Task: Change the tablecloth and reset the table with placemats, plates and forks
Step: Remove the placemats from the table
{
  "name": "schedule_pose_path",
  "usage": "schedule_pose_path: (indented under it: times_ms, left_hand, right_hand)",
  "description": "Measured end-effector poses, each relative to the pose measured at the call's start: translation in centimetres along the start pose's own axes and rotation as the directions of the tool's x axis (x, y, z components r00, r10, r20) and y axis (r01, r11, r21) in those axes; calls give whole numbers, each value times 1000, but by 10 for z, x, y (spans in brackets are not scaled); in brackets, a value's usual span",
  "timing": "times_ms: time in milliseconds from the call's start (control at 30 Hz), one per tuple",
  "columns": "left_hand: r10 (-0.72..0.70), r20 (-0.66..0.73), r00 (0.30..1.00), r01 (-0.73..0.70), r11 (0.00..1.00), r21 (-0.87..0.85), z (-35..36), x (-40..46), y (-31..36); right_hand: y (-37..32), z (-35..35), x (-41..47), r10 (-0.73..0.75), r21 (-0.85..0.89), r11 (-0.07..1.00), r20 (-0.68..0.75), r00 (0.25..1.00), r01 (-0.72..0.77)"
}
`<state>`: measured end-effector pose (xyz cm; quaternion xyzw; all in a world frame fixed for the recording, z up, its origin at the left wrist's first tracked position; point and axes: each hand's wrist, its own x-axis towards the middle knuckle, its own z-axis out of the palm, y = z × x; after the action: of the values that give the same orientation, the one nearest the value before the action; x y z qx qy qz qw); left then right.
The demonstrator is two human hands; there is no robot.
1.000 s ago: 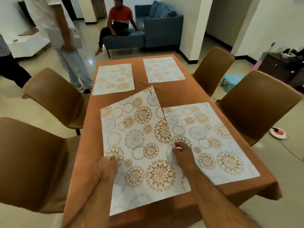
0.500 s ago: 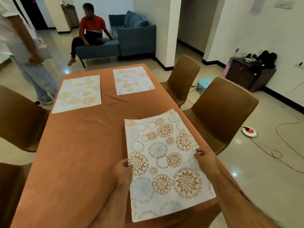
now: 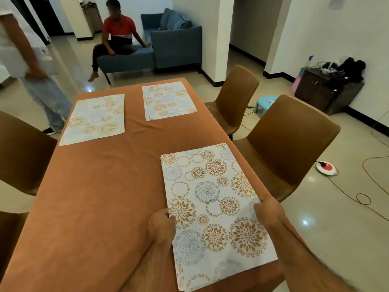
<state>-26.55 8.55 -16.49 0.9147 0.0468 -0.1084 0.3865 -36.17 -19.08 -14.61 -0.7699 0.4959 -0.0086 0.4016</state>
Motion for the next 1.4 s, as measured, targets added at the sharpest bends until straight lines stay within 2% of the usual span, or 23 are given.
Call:
schedule_pose_path:
  times_ms: [133,267,467,767,933,1033,1233,1400]
  left_hand:
    - [-35,48,998,30,995,96,2,2,3]
    - [-63,71,995,53,991,124,1,2,3]
    - [-60,77,995,68,993,-99,0,-4,1]
    - [-72,121,990,99,968,-232,6,-13,2]
    - [-48,103,994,80,939,-336,1,-26,6]
    - [-58,84,995,86,918,-386,-3,-33,13]
    - [-42,74,996,71,892,-446,-31,-47,19]
    - [-43,83,996,76,888,-453,-72,-54,10]
  right_hand:
    - [-3,2,4,42,30,999,28,999,-43]
    - [-8,-3,1,13,-14,1000,30,999,-12]
    - [-4,3,2,62,-147,987,-27,998,-65]
    - [0,-10,-2,138,-46,990,48,989,-135]
    - [4,-10,-14,119,115,985,83,989,-128]
    - [9,-8,-21,88,205,974,63,994,-100]
    - [-5,-14,-62,17,217,976,10,1000,-19]
    - [-15,-15,-97,-49,291,956,26,998,39]
